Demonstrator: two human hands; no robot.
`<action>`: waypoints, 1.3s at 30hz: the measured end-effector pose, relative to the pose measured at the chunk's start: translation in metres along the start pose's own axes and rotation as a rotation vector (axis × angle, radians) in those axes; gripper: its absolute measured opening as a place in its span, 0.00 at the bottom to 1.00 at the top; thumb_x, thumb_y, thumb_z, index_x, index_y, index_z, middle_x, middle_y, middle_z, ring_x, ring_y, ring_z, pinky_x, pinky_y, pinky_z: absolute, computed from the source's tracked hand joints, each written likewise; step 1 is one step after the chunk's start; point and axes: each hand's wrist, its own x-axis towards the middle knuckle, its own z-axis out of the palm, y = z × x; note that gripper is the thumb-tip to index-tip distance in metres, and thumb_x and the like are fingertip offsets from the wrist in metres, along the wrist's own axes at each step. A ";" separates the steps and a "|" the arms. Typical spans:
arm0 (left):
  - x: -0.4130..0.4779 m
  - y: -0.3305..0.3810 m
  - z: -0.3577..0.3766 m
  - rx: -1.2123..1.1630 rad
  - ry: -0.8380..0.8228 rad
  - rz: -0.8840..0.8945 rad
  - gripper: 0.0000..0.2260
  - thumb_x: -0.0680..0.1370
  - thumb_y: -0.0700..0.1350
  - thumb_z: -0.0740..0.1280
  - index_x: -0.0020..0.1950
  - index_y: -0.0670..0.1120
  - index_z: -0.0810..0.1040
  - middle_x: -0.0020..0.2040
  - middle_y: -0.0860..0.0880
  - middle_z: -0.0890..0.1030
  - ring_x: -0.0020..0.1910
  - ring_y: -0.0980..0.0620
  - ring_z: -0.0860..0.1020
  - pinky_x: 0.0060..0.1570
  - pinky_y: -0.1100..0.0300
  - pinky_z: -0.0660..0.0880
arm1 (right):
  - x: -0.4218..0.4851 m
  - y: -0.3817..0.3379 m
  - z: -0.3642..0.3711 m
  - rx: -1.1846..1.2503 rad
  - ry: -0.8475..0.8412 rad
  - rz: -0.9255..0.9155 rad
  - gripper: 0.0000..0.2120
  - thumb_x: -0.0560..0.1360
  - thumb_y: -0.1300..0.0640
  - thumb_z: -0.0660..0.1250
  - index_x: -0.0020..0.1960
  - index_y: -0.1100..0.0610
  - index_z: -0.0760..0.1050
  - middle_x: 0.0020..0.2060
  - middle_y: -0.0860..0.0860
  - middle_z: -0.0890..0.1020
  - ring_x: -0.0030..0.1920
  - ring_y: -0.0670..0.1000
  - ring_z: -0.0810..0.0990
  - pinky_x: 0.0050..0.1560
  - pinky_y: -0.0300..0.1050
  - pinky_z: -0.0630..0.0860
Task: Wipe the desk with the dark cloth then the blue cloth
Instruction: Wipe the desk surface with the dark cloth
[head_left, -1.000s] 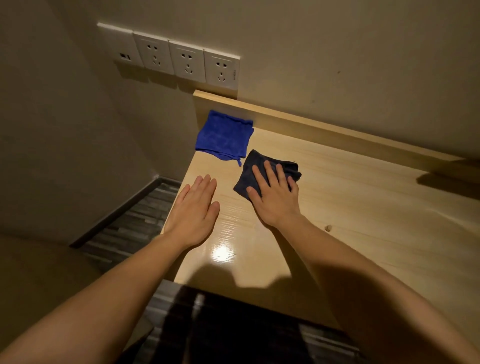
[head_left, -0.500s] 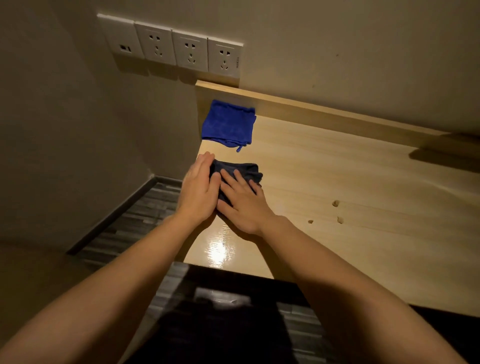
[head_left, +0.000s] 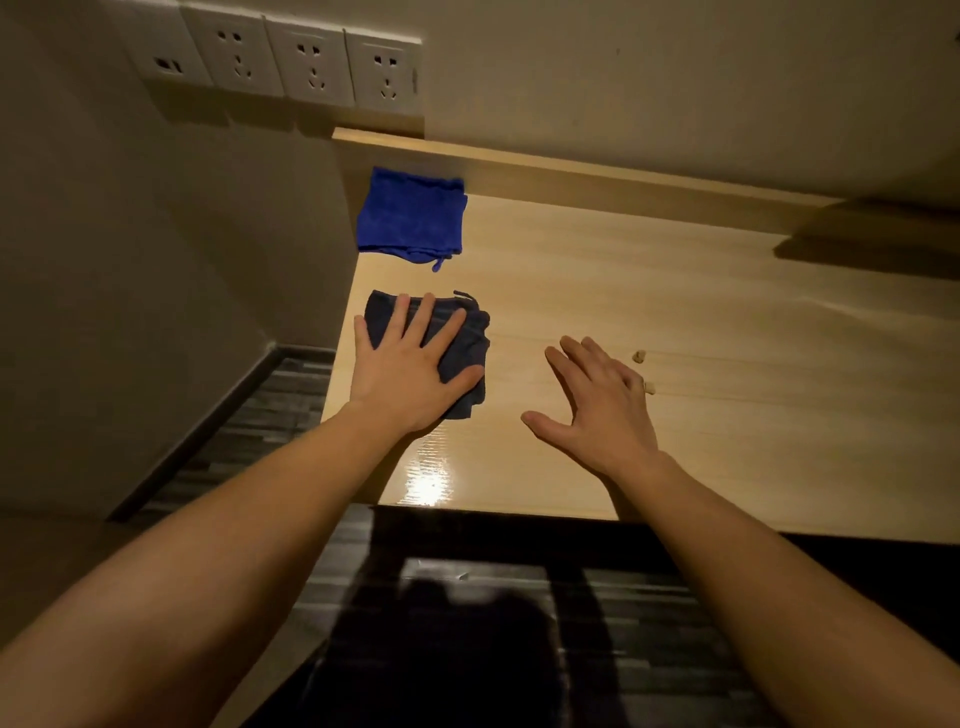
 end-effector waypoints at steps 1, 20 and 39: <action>-0.006 0.000 0.001 -0.001 0.000 0.001 0.36 0.80 0.75 0.41 0.86 0.62 0.46 0.88 0.49 0.47 0.86 0.44 0.43 0.78 0.29 0.41 | 0.000 0.001 0.001 0.006 0.001 0.002 0.42 0.73 0.23 0.59 0.81 0.44 0.61 0.82 0.46 0.62 0.82 0.50 0.53 0.75 0.58 0.55; -0.131 0.030 0.016 -0.160 0.047 -0.071 0.32 0.84 0.59 0.45 0.84 0.47 0.63 0.85 0.44 0.60 0.85 0.44 0.56 0.82 0.45 0.54 | -0.002 0.000 -0.003 0.048 -0.017 -0.016 0.44 0.73 0.22 0.55 0.82 0.45 0.61 0.83 0.47 0.60 0.83 0.49 0.51 0.77 0.56 0.52; 0.080 0.104 -0.065 -0.475 0.235 -0.027 0.18 0.88 0.51 0.59 0.74 0.45 0.76 0.66 0.43 0.82 0.63 0.42 0.79 0.65 0.43 0.74 | 0.001 0.149 -0.038 0.034 0.003 0.179 0.40 0.75 0.24 0.55 0.81 0.44 0.63 0.83 0.48 0.60 0.83 0.50 0.52 0.75 0.59 0.53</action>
